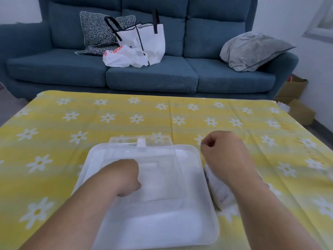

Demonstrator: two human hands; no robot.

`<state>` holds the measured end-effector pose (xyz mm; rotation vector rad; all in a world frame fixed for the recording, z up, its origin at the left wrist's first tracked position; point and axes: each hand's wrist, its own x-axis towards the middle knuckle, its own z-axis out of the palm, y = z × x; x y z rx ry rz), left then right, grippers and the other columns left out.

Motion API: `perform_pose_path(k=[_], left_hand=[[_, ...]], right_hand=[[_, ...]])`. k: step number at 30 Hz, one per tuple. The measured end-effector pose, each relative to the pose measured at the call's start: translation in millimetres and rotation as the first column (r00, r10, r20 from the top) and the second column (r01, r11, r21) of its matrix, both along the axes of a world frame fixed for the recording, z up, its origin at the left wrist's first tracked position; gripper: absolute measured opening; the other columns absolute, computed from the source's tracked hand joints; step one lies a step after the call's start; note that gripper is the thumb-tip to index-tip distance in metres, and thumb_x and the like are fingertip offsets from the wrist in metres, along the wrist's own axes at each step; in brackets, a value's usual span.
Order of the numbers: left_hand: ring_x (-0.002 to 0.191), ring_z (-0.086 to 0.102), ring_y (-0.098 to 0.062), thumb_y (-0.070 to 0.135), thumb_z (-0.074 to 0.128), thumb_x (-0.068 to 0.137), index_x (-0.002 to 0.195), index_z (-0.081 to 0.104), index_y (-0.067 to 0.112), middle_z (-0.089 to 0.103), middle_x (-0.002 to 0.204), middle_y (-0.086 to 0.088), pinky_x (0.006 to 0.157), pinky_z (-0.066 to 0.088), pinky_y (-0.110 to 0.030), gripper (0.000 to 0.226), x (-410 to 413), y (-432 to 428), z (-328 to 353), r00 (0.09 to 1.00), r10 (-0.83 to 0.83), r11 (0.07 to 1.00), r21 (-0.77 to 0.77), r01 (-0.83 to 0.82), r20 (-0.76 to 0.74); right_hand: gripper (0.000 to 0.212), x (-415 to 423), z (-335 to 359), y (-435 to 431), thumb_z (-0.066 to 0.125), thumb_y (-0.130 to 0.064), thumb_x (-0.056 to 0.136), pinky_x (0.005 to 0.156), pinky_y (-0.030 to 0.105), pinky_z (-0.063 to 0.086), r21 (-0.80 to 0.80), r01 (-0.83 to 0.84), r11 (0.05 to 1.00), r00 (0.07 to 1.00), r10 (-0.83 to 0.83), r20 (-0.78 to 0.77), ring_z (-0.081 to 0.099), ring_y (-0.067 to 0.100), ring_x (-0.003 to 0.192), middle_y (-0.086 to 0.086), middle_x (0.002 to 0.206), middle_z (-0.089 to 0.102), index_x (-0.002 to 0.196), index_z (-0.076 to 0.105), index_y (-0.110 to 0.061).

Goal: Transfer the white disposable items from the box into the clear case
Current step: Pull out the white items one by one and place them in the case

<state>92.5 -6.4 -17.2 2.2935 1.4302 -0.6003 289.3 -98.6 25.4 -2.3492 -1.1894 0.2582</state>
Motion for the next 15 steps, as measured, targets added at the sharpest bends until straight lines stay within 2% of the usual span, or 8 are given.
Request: perform_pose_path(k=[2,4,6,8,11,13,15], left_hand=[[0.064,0.057,-0.018,0.035,0.056,0.094,0.086,0.065,0.015,0.065,0.079,-0.001,0.054,0.042,-0.025,0.024,1.2,3.4,5.2,0.993,0.024,0.995,0.095,-0.035,0.115],[0.075,0.066,-0.022,0.035,0.058,0.093,0.080,0.068,0.014,0.070,0.080,-0.002,0.064,0.050,-0.030,0.027,8.8,3.3,7.6,0.934,0.093,0.983,0.117,-0.141,0.344],[0.077,0.069,-0.022,0.031,0.060,0.092,0.076,0.068,0.020,0.069,0.078,0.003,0.068,0.055,-0.036,0.021,22.7,-2.9,10.1,0.788,0.159,0.974,0.035,-0.223,0.595],[0.074,0.070,-0.023,0.026,0.063,0.090,0.073,0.068,0.021,0.069,0.073,0.003,0.070,0.059,-0.043,0.019,37.4,-11.2,13.1,0.642,0.183,0.970,-0.032,-0.240,0.745],[0.067,0.070,-0.022,0.021,0.064,0.091,0.075,0.069,0.019,0.071,0.071,-0.002,0.071,0.060,-0.045,0.017,53.5,-20.2,15.6,0.522,0.198,0.968,-0.083,-0.236,0.830],[0.065,0.070,-0.019,0.020,0.065,0.091,0.077,0.070,0.020,0.071,0.071,0.000,0.071,0.060,-0.046,0.016,60.4,-24.5,15.3,0.494,0.199,0.968,-0.093,-0.231,0.847],[0.064,0.069,-0.017,0.018,0.065,0.091,0.078,0.070,0.020,0.070,0.072,0.002,0.071,0.060,-0.046,0.015,63.8,-28.0,14.8,0.476,0.191,0.971,-0.093,-0.221,0.859]], right_hand=[[0.016,34.1,-6.6,-12.1,0.055,-0.019,0.086,0.060,0.028,0.043,-0.047,0.153,0.987,0.988,-0.151,0.033,0.063,0.029,0.072,0.003,0.072,0.067,0.079,0.069,-0.019],[0.016,55.3,-17.5,-21.5,0.052,-0.018,0.086,0.057,0.028,0.039,-0.177,0.184,0.967,0.983,-0.178,0.054,0.058,0.030,0.068,0.005,0.067,0.061,0.078,0.066,-0.015],[0.016,61.9,-27.1,-27.6,0.053,-0.021,0.085,0.055,0.027,0.038,-0.291,0.140,0.946,0.990,-0.129,0.058,0.058,0.027,0.067,0.005,0.070,0.062,0.077,0.066,-0.015],[0.016,63.1,-31.0,-30.4,0.057,-0.021,0.082,0.056,0.027,0.044,-0.267,0.141,0.953,0.989,-0.127,0.070,0.060,0.026,0.067,0.002,0.069,0.066,0.072,0.069,-0.019],[0.016,64.9,-25.2,-35.5,0.056,-0.013,0.073,0.055,0.031,0.051,-0.103,0.204,0.974,0.979,-0.202,0.030,0.064,0.034,0.063,0.005,0.058,0.064,0.061,0.065,-0.016],[0.015,66.2,-23.2,-38.3,0.056,-0.012,0.074,0.057,0.032,0.053,-0.072,0.208,0.976,0.978,-0.209,-0.005,0.066,0.032,0.064,0.004,0.059,0.067,0.064,0.066,-0.017],[0.015,66.4,-23.1,-39.6,0.056,-0.014,0.079,0.056,0.030,0.049,-0.068,0.204,0.977,0.979,-0.205,-0.001,0.065,0.028,0.065,0.001,0.063,0.067,0.068,0.066,-0.020]])
